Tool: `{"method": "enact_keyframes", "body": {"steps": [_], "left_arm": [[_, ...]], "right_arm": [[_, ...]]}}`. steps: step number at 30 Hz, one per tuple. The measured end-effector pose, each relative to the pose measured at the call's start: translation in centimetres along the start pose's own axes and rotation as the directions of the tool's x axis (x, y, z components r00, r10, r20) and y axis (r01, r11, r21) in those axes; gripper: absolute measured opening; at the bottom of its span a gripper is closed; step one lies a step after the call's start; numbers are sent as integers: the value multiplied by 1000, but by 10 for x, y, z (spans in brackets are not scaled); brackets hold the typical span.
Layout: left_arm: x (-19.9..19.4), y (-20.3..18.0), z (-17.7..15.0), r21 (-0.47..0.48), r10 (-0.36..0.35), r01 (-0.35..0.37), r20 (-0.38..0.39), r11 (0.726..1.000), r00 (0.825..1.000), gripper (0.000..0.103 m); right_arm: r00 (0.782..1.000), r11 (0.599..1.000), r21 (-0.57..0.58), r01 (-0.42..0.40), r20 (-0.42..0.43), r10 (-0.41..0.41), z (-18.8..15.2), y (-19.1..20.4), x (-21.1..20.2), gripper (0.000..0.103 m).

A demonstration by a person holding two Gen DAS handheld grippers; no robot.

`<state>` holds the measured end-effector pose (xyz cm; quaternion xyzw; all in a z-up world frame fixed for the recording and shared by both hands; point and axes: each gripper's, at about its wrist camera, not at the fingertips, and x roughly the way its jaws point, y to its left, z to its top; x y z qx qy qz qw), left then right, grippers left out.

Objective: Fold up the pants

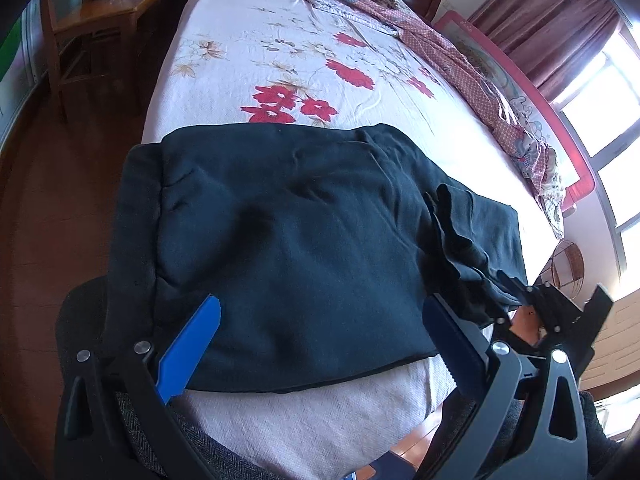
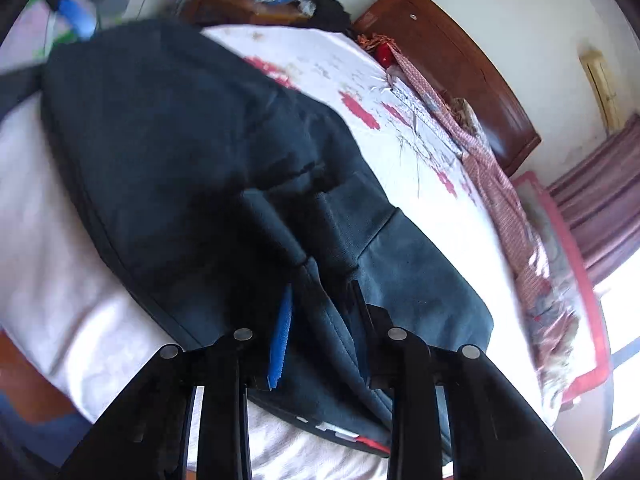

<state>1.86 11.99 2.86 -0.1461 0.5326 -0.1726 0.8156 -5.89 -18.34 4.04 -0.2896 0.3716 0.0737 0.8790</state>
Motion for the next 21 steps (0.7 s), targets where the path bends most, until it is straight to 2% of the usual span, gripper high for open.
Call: {"method": "enact_keyframes", "body": {"steps": [3, 5, 7, 9, 10, 11, 12, 14, 17, 21], "left_arm": [[0, 5, 1, -20, -1, 1, 3, 1000, 1000, 101], [0, 3, 1, -17, -8, 8, 5, 1000, 1000, 101], [1, -1, 1, -2, -13, 13, 7, 1000, 1000, 101], [1, -4, 1, 8, -15, 15, 0, 1000, 1000, 101], [1, -5, 1, 11, -17, 17, 0, 1000, 1000, 101], [1, -5, 1, 13, -18, 18, 2, 1000, 1000, 101], [0, -3, 0, 15, -12, 12, 3, 1000, 1000, 101], [-3, 4, 0, 5, -2, 2, 16, 1000, 1000, 101], [-12, 27, -1, -48, 37, -35, 32, 998, 999, 101], [-26, 66, -4, -182, 36, -23, 68, 983, 997, 101]], "right_arm": [[1000, 969, 246, 24, -16, -20, -2, -58, 4, 28], [994, 949, 298, 103, -57, -90, -7, -76, 15, 28], [994, 961, 265, 81, -91, -59, -12, -69, 31, 28], [988, 992, 129, 7, -151, 13, -20, -27, 45, 28], [987, 997, 42, 57, -156, -49, -26, -8, 47, 28], [987, 993, -13, 115, -112, -115, -29, 4, 43, 28], [987, 993, -13, 120, -110, -121, -28, 2, 43, 28], [991, 994, 80, 77, -113, -68, -24, -15, 36, 28], [998, 957, 289, 0, -66, 20, -12, -41, 18, 28], [993, 907, 410, -95, -31, 117, -6, -49, 0, 28]]}}
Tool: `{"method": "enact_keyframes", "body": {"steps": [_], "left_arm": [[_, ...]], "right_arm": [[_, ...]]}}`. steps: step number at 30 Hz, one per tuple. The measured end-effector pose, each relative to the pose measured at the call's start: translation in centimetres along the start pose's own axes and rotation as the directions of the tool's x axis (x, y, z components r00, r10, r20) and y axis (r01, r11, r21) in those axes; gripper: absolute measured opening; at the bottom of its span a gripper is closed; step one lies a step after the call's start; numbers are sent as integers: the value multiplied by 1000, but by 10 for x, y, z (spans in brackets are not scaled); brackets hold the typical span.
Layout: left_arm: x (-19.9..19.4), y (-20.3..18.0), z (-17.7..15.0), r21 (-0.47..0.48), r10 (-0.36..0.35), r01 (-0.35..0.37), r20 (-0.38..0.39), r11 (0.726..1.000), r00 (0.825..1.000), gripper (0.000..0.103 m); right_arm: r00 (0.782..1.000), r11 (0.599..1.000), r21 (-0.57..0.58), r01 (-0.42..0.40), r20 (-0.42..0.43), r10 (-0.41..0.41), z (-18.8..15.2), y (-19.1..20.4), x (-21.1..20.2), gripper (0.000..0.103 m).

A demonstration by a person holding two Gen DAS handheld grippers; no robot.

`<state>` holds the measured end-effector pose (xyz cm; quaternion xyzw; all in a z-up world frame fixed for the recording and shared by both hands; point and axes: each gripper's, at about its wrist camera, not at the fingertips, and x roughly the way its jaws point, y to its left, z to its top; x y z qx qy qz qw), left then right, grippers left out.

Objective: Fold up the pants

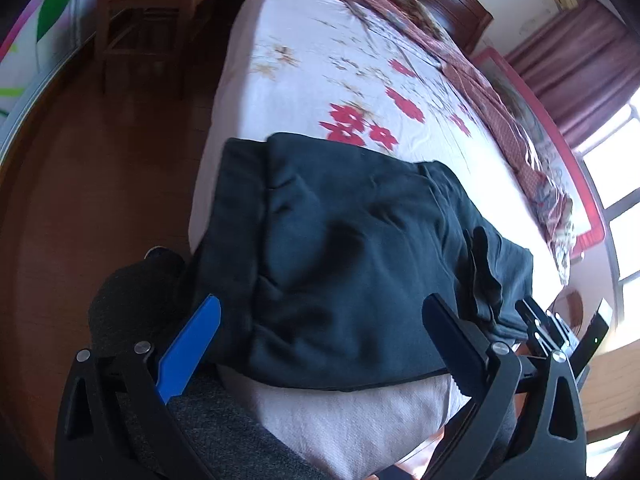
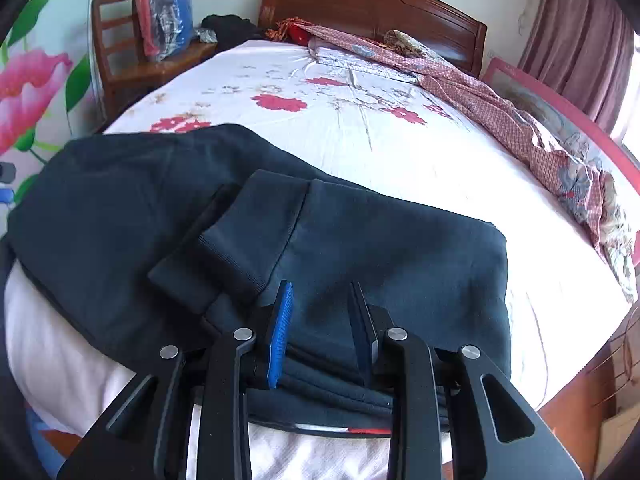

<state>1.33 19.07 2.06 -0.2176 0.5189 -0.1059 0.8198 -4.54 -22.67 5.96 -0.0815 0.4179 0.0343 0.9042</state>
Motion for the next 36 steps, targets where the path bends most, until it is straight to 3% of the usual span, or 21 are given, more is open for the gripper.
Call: {"method": "enact_keyframes", "body": {"steps": [1, 2, 3, 6, 9, 12, 15, 18, 20, 22, 25, 26, 28, 32, 36], "left_arm": [[-3, 11, 2, -32, 3, -2, 9, 999, 1000, 101], [-6, 22, 5, -63, 6, -5, 20, 998, 1000, 101], [-8, 34, 8, -92, -2, 5, 32, 996, 999, 101], [-4, 62, 19, -172, -77, 75, -8, 982, 997, 101], [12, 72, 25, -185, -165, 151, -63, 971, 984, 101], [36, 70, 22, -189, -205, 180, -121, 965, 971, 101], [53, 66, 17, -152, -135, 116, -125, 982, 983, 101], [69, 69, 11, -199, -177, 147, -140, 969, 974, 101], [70, 68, 10, -184, -155, 129, -133, 974, 979, 101], [67, 67, 10, -188, -208, 184, -117, 965, 971, 101], [70, 66, 11, -196, -213, 185, -129, 963, 968, 100], [69, 67, 11, -194, -212, 185, -129, 963, 969, 98], [67, 72, 11, -216, -205, 172, -140, 961, 969, 83], [58, 83, 7, -252, -250, 212, -128, 944, 960, 62], [46, 67, 10, -208, -161, 135, -112, 969, 981, 44]], "right_arm": [[999, 998, 43, -35, -10, 36, -5, 0, -4, 30], [997, 993, 99, -71, -15, 72, -7, -4, -6, 46], [994, 983, 150, -107, -13, 110, -9, -8, -6, 51], [979, 926, 323, -198, 17, 203, -25, -13, -14, 51], [977, 886, 421, -195, 7, 212, -30, -27, -8, 51], [978, 874, 450, -185, -3, 208, -33, -29, -9, 51], [978, 875, 446, -186, 0, 208, -27, -29, -10, 51], [977, 879, 434, -195, 5, 214, -15, -27, -12, 51], [975, 883, 422, -206, 11, 222, -10, -28, -14, 51], [975, 892, 401, -210, 11, 224, -6, -23, -16, 51], [971, 895, 384, -225, 9, 240, 2, -15, -15, 51], [970, 897, 380, -227, 10, 242, 5, -12, -15, 51], [967, 898, 369, -240, 13, 253, 8, -7, -15, 51], [964, 900, 357, -251, 6, 267, 9, -2, -14, 51], [962, 894, 369, -255, 1, 274, 7, -3, -12, 51]]}}
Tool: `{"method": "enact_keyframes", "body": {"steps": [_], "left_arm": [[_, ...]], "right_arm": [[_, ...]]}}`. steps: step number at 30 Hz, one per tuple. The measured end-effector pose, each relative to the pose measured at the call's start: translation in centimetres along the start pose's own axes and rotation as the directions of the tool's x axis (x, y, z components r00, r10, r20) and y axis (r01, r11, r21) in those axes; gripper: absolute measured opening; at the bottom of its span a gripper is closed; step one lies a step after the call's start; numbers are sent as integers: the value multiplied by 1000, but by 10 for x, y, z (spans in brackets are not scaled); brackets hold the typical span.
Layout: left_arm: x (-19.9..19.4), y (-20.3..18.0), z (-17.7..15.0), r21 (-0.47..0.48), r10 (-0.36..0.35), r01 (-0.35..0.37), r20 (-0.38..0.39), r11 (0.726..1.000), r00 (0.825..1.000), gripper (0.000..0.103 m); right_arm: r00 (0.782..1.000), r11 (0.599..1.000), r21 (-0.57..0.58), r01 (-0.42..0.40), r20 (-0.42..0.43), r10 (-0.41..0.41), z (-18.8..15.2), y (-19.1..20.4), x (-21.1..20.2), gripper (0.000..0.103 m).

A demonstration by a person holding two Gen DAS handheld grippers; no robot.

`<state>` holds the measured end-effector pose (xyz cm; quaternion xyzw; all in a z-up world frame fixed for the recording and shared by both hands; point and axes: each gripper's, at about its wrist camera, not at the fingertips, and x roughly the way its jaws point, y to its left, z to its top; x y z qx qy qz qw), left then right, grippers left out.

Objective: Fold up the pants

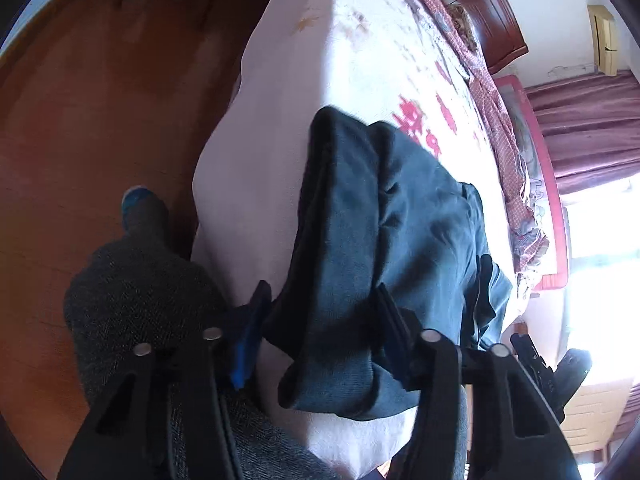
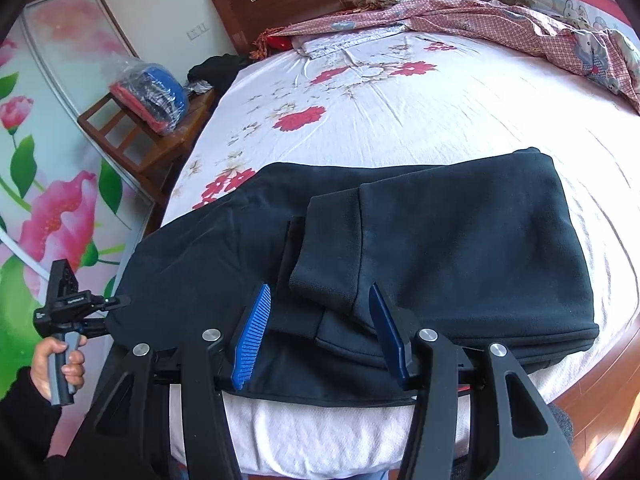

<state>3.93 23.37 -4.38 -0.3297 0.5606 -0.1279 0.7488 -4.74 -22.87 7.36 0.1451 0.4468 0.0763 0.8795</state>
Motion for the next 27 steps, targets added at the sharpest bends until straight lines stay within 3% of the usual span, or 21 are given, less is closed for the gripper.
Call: {"method": "enact_keyframes", "body": {"steps": [3, 6, 9, 13, 17, 19, 23, 27], "left_arm": [[-21, -30, 1, 51, 41, -45, 69, 998, 997, 31], [-39, -56, 10, 63, -29, 22, 118, 998, 993, 24], [-47, -104, 14, 148, -90, 68, 147, 987, 985, 13], [-41, -181, 15, 282, -181, 147, 99, 948, 978, 5], [-17, -264, 10, 425, -203, 173, 25, 888, 979, 5], [0, -288, 8, 442, -198, 182, -11, 878, 980, 5], [11, -284, 8, 409, -173, 173, -38, 896, 984, 5], [-20, -231, 20, 354, -149, 133, 19, 926, 989, 5]], "right_arm": [[1000, 1000, 8, -6, 9, 6, -3, -4, -2, 51], [1000, 998, 52, -21, 14, 21, -7, -17, -2, 51], [998, 993, 109, -48, 36, 44, -11, -32, -6, 51], [996, 985, 165, -54, 78, 42, -19, -54, -18, 51], [996, 970, 240, -43, 86, 23, -26, -76, -26, 51], [993, 973, 215, -80, 103, 59, -25, -71, -31, 51], [989, 980, 157, -123, 104, 107, -24, -59, -28, 51], [988, 978, 150, -149, 52, 142, -25, -52, -12, 51]]}}
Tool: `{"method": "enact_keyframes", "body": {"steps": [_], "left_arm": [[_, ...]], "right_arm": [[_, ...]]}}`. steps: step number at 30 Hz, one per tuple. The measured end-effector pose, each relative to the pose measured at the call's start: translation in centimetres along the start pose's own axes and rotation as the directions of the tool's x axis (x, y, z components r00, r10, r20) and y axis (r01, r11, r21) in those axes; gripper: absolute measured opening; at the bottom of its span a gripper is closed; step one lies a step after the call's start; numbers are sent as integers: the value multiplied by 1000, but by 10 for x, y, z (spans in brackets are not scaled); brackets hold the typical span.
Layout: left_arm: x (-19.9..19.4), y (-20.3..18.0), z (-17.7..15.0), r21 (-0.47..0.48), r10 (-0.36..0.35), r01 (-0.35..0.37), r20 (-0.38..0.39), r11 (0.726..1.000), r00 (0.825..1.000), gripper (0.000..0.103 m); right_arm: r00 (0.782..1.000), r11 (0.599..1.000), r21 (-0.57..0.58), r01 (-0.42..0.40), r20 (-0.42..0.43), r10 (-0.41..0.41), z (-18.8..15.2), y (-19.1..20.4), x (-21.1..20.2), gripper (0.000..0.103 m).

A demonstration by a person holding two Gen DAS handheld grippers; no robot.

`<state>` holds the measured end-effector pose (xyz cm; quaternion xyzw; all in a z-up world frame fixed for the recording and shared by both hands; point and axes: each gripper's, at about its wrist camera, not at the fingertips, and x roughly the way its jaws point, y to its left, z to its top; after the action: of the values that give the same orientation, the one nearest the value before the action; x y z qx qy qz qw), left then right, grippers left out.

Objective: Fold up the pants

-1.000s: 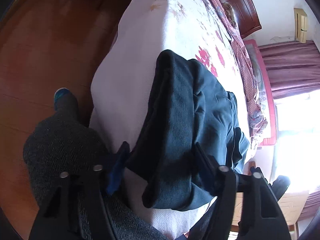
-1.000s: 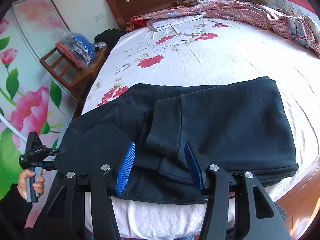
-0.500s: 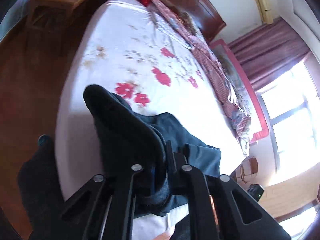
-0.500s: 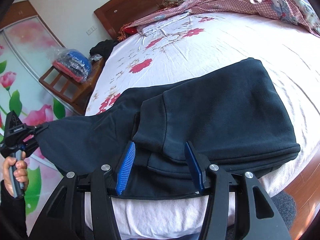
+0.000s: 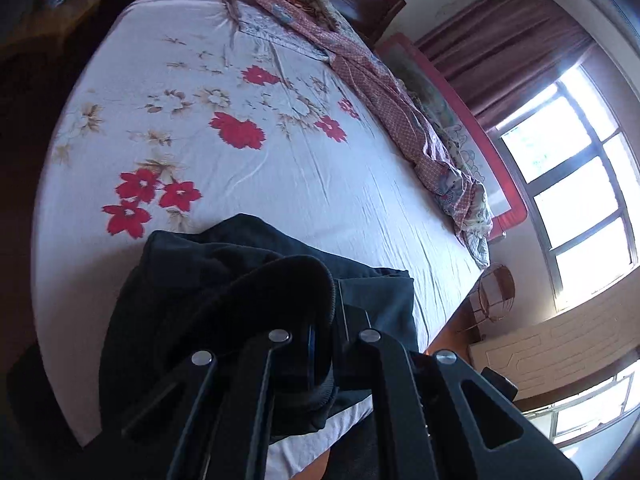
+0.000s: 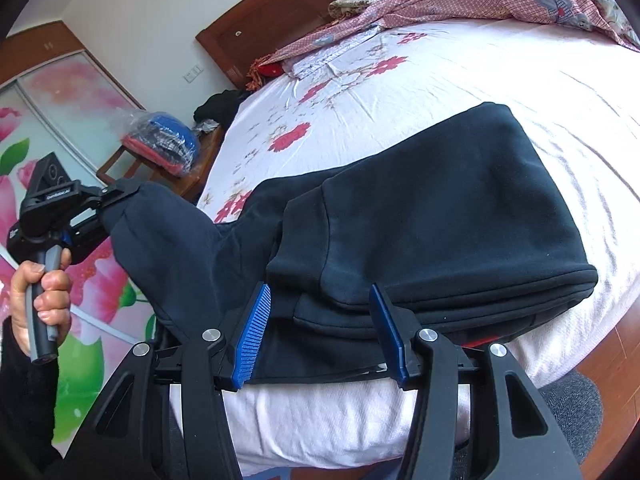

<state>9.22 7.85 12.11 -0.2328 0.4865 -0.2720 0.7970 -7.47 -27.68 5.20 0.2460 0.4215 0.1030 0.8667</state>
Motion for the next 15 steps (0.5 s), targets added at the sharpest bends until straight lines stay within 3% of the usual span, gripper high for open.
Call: {"method": "enact_keyframes", "body": {"steps": [2, 4, 6, 7, 8, 9, 10, 11, 12, 15], "left_arm": [[-25, 24, -5, -15, 70, -70, 24, 997, 997, 5], [-49, 56, -11, -34, 129, -128, 31, 991, 991, 6], [-65, 95, -14, -70, 231, -229, 21, 971, 973, 10], [-69, 114, -15, -101, 245, -243, 6, 965, 970, 12], [-74, 132, -15, -128, 266, -264, -2, 956, 964, 23], [-83, 146, -15, -160, 324, -316, 24, 935, 946, 37], [-91, 156, -15, -178, 348, -334, 53, 926, 936, 43], [-98, 163, -14, -194, 328, -309, 72, 931, 942, 46], [-106, 167, -15, -217, 293, -269, 84, 938, 953, 50], [-114, 171, -31, -238, 291, -263, 93, 935, 952, 68]], "right_arm": [[998, 997, -55, -53, -45, 51, 1, 17, 12, 51], [995, 985, -163, -64, -84, 51, 0, 45, 26, 51], [989, 957, -269, -108, -128, 76, -3, 78, 40, 51], [984, 938, -319, -136, -156, 89, -6, 94, 48, 51], [978, 917, -366, -157, -189, 92, -9, 112, 58, 51], [973, 902, -396, -172, -211, 93, -12, 126, 66, 51], [963, 886, -413, -209, -247, 112, -15, 140, 74, 51], [952, 869, -434, -238, -282, 119, -19, 153, 83, 51], [956, 849, -483, -216, -280, 84, -22, 167, 89, 51], [964, 721, -668, -186, -267, 1, -42, 210, 103, 51]]}}
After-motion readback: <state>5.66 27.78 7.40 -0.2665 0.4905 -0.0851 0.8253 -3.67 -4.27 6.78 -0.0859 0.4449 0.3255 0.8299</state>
